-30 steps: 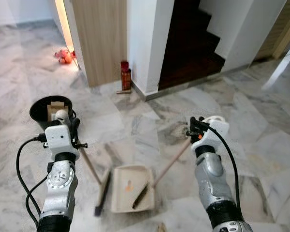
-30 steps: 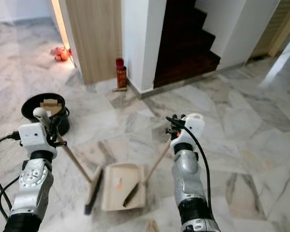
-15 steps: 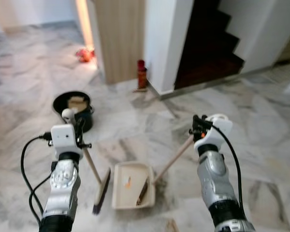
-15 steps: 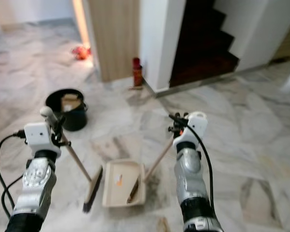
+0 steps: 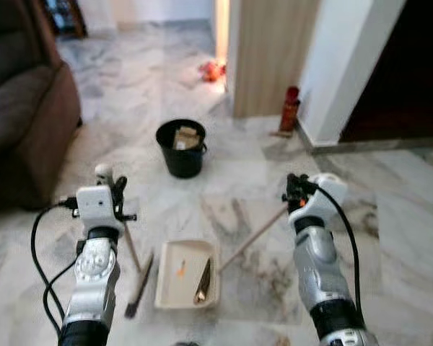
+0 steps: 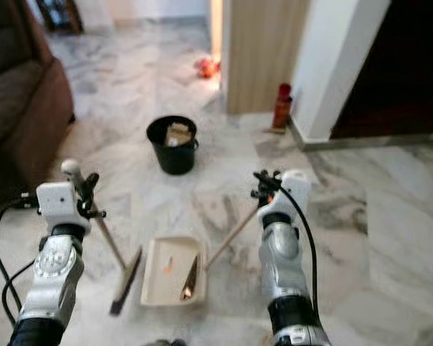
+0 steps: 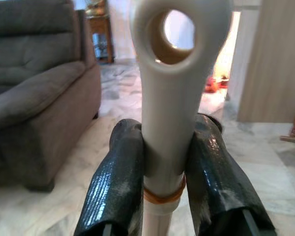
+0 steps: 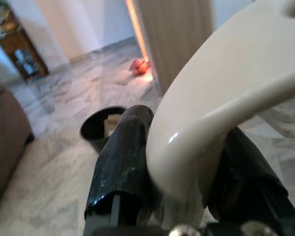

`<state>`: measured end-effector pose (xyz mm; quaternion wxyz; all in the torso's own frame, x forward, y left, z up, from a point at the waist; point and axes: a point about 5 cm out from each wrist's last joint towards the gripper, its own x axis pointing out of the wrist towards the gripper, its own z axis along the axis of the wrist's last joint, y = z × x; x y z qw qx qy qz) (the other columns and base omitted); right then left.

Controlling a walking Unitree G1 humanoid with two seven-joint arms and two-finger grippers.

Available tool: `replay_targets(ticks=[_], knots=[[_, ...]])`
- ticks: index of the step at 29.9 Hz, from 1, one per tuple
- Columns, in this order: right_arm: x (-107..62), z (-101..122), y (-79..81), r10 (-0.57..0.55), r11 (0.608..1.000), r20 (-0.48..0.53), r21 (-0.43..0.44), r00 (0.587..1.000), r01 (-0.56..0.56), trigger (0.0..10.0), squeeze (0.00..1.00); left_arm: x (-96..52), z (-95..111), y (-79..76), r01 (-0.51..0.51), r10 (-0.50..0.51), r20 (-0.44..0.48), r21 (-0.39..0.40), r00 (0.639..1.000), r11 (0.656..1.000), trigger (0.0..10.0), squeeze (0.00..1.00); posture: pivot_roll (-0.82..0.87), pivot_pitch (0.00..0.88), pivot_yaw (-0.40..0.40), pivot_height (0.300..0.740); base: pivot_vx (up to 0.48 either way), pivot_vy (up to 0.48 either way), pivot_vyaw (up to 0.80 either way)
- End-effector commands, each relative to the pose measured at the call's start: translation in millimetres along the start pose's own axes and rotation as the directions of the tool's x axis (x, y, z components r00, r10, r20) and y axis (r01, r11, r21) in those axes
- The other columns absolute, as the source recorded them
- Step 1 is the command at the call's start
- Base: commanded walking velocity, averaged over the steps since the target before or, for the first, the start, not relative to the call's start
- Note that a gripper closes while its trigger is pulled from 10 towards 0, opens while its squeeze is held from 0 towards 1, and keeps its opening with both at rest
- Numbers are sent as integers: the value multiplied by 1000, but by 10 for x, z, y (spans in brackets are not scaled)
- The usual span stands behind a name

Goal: Sweep floor

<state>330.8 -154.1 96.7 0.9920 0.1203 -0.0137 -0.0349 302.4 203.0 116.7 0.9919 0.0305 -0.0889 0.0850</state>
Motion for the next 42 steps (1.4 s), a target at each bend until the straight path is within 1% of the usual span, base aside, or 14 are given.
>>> replay_targets(ticks=[1,4,8,26,31,36,42], knots=[[30,85,50,9,1000,42,12,999,-10,10000,0,31,64,-4,-3,3,26,-6,1000,1000,10000,0,34,36,-19,740,0,0,0],[33,85,48,8,1000,40,12,999,-9,10000,0,36,70,8,-11,11,27,-3,1000,1000,10000,0,38,39,-22,740,0,0,0],[32,82,51,11,1000,39,13,999,-11,10000,0,33,71,21,-19,19,27,1,999,1000,10000,0,36,40,-22,740,254,0,0],[25,65,83,19,1000,33,15,999,-20,10000,0,36,82,46,-34,34,31,9,999,999,10000,0,45,38,-18,740,292,0,0],[32,78,91,26,1000,40,3,999,-26,10000,0,42,83,52,-38,37,32,12,999,999,10000,0,44,41,-18,740,325,0,0],[32,87,99,32,999,45,3,999,-32,10000,0,46,85,52,-39,38,32,13,999,999,10000,0,45,45,-19,740,324,0,569],[22,68,85,26,1000,37,12,999,-26,10000,0,38,81,53,-41,41,31,12,999,999,10000,0,45,42,-20,740,323,0,0]])
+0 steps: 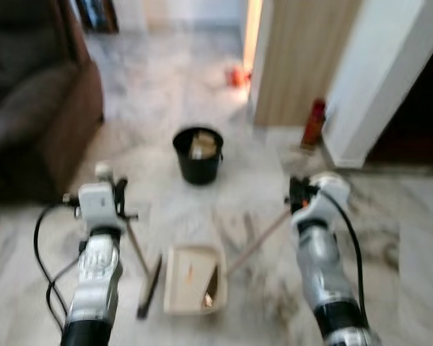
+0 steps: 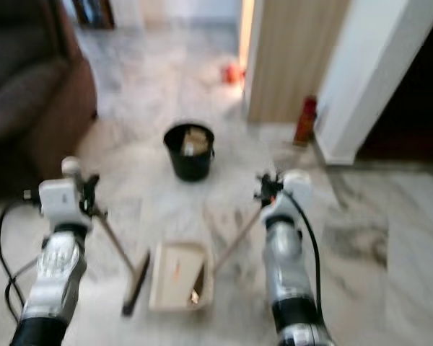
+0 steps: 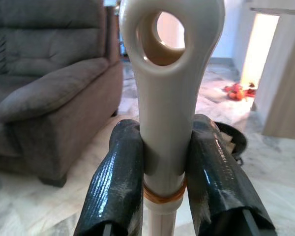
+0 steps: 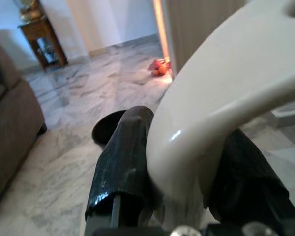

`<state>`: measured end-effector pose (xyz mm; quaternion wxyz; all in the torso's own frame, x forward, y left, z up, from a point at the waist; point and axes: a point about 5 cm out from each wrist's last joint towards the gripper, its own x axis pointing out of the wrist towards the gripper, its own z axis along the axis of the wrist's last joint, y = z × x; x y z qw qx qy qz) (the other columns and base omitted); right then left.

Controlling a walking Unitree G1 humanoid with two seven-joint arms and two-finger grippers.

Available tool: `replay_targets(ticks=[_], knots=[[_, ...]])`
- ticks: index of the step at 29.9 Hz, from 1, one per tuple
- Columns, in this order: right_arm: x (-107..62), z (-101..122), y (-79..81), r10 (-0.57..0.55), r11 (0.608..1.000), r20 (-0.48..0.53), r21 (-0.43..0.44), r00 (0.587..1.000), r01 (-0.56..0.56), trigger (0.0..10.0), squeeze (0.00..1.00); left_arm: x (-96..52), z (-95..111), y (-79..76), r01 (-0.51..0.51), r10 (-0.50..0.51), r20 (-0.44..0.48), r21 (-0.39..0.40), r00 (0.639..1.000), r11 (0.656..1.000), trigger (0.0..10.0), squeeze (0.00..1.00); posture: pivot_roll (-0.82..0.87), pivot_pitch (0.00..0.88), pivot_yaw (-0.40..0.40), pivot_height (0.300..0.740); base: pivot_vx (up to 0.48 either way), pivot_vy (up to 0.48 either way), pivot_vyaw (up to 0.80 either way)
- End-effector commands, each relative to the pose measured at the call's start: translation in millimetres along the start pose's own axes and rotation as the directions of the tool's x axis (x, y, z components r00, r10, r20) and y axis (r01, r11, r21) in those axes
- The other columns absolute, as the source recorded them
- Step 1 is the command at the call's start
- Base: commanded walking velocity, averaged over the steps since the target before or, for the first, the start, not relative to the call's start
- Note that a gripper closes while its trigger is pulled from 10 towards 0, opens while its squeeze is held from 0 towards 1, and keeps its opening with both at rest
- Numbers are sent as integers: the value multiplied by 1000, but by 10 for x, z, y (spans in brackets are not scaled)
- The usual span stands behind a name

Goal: Sweep floor

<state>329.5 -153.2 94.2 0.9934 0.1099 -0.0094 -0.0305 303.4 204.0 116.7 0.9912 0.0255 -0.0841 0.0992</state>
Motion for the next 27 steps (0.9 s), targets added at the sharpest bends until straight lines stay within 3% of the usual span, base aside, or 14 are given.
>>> replay_targets(ticks=[1,7,13,27], knots=[[36,96,81,18,999,46,33,999,-19,10000,0,27,85,44,-13,12,42,18,999,1000,10000,0,45,42,-20,740,326,0,0],[36,102,92,24,1000,51,19,998,-25,10000,0,25,83,48,-14,13,42,19,999,1000,10000,0,47,30,-20,740,324,0,0],[35,102,98,23,1000,55,20,998,-24,10000,0,25,82,49,-13,12,43,18,999,1000,10000,0,47,24,-18,740,326,0,473],[39,92,99,24,999,49,28,998,-26,10000,0,20,76,27,-2,1,43,25,999,1000,10000,0,48,8,-16,740,327,0,0]])
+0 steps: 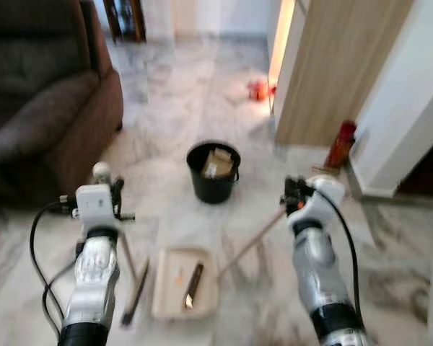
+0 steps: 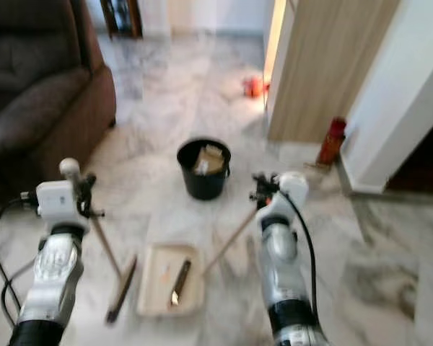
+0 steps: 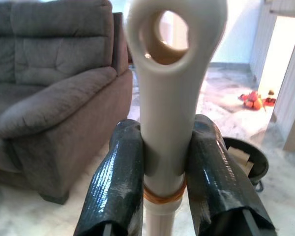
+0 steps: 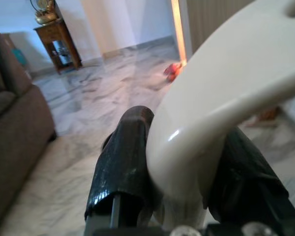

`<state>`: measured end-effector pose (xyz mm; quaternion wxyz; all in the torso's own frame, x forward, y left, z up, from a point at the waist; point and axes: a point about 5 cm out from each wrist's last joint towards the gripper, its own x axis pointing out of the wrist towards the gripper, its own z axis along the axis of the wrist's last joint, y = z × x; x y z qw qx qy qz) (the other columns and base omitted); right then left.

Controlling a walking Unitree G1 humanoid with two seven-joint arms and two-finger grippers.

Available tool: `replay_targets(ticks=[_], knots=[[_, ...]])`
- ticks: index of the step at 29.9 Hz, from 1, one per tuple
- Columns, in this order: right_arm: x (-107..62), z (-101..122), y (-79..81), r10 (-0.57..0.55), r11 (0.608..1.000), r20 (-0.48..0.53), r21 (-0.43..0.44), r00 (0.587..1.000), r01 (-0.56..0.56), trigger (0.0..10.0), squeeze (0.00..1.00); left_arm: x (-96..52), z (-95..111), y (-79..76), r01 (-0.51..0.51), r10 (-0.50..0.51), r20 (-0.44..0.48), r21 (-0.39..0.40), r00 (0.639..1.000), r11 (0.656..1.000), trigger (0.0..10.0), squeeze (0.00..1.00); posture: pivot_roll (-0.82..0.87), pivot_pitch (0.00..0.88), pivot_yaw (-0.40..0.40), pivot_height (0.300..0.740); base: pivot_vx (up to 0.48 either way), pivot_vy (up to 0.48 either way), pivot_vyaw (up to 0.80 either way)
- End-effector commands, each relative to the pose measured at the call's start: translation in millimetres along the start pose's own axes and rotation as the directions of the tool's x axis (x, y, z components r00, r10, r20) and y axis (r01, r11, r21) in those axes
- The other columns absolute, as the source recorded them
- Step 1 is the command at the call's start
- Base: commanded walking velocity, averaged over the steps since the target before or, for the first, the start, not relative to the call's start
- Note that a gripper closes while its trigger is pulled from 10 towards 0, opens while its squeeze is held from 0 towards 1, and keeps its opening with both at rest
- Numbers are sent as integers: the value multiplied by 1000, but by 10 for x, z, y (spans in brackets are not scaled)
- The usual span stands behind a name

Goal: Sweep floor

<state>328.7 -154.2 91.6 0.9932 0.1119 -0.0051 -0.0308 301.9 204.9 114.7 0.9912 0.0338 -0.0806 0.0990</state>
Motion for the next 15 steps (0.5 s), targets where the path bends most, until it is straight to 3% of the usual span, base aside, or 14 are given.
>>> replay_targets(ticks=[1,15], knots=[[45,115,115,26,999,58,24,998,-27,10000,0,36,94,18,-4,3,49,8,999,1000,10000,0,48,8,-16,740,326,0,0],[46,111,130,32,999,55,27,998,-34,10000,0,31,96,12,-3,3,50,8,999,1000,10000,0,48,11,-20,740,326,0,0]])
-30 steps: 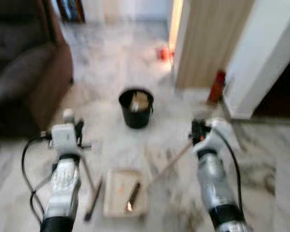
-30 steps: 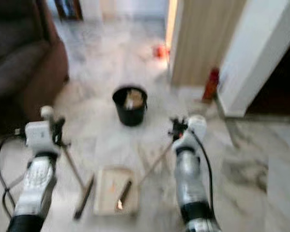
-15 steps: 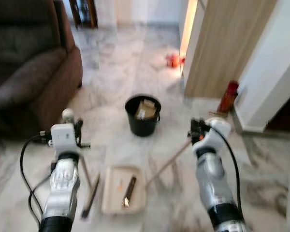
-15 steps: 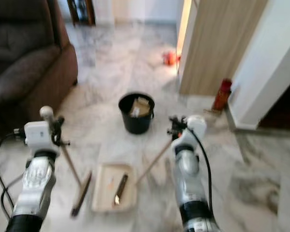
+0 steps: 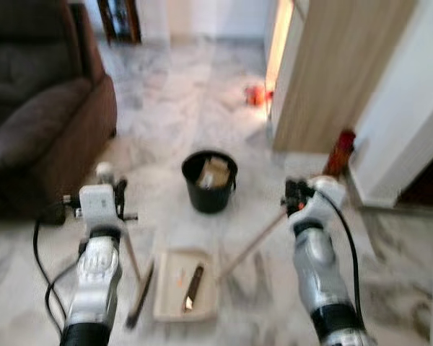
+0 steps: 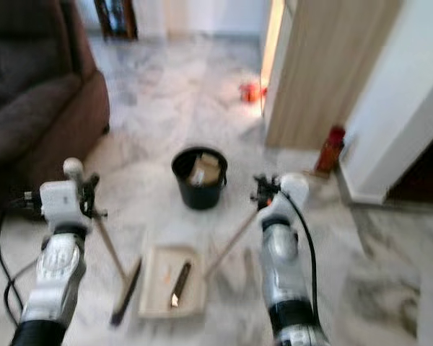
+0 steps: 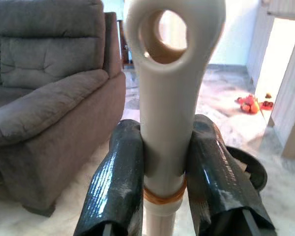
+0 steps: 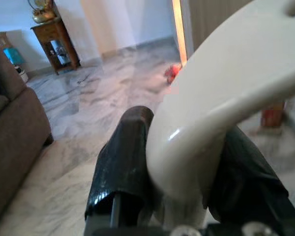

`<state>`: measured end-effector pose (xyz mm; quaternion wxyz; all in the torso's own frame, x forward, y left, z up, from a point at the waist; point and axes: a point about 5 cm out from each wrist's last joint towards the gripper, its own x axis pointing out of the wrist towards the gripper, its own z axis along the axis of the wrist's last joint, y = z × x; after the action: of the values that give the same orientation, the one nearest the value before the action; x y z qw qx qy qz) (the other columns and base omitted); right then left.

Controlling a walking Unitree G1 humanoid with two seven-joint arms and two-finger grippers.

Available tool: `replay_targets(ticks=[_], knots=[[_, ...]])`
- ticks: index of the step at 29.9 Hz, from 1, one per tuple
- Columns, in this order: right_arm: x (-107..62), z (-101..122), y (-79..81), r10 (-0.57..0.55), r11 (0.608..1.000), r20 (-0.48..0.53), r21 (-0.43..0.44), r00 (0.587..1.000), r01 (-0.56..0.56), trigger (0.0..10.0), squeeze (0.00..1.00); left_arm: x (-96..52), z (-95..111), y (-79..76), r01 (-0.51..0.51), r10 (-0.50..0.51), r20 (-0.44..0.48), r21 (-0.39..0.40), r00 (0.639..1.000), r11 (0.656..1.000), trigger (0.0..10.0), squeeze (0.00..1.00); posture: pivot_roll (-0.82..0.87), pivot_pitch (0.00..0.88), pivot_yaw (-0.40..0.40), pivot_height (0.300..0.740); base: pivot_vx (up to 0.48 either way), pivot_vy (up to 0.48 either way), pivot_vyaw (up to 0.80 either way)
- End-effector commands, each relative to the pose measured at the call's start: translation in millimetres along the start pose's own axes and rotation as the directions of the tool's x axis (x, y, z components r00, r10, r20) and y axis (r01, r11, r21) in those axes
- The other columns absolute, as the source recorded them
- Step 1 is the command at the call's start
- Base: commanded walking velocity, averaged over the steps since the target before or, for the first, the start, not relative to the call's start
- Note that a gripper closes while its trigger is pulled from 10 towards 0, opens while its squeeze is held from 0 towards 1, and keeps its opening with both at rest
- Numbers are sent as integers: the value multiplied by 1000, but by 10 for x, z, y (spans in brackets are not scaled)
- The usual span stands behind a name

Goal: Sweep floor

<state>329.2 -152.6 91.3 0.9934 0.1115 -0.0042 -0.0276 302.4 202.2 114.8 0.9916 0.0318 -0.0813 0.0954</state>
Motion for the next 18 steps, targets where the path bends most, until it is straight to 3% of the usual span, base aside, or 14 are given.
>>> replay_targets(ticks=[1,18], knots=[[41,117,116,26,999,57,27,998,-28,10000,0,29,93,38,-10,9,49,12,999,1000,10000,0,49,12,-21,740,326,0,0],[36,108,169,50,998,53,22,997,-51,10000,0,36,105,43,-11,11,51,10,999,1000,10000,0,52,34,-23,740,329,0,0]])
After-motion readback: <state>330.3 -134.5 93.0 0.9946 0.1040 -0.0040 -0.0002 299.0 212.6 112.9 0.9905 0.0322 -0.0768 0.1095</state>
